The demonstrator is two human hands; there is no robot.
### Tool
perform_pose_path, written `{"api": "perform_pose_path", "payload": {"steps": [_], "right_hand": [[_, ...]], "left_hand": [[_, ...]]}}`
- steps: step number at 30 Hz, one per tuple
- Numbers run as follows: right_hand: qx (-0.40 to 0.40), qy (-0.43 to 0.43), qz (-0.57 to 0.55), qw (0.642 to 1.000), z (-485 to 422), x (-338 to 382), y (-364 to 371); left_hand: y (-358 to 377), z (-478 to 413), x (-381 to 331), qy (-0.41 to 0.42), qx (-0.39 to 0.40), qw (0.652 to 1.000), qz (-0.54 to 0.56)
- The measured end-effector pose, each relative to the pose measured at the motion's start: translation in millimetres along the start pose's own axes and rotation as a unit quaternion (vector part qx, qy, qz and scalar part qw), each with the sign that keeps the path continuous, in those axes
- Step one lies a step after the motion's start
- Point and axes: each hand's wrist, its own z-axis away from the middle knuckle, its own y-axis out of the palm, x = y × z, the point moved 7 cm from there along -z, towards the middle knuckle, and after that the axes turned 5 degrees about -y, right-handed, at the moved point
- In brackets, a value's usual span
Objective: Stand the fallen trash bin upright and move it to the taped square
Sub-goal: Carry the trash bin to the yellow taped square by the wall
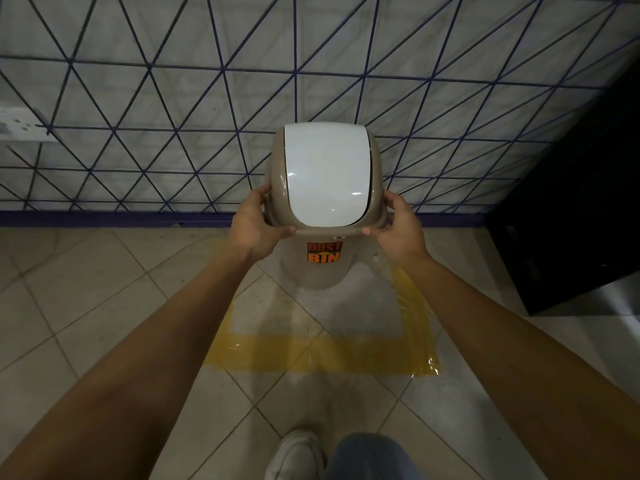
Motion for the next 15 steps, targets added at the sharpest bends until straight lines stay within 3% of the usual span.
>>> {"api": "perform_pose_path", "payload": {"steps": [5, 11, 15], "right_hand": [[-0.003, -0.012, 0.018, 1.0, 1.5, 1.0, -0.4], [-0.016, -0.05, 0.064, 0.997, 6.9, 11.6, -2.2], [-0.023, -0.052, 0.078, 0.995, 7.8, 16.6, 3.0]], "left_hand": [[3.1, 0.3, 0.7, 0.007, -0.003, 1.0, -0.023], [1.3, 16.1, -15.7, 0.102, -0.102, 0.984, -0.105], [5.4, 15.8, -16.9, 0.1, -0.099, 0.984, -0.111]]}}
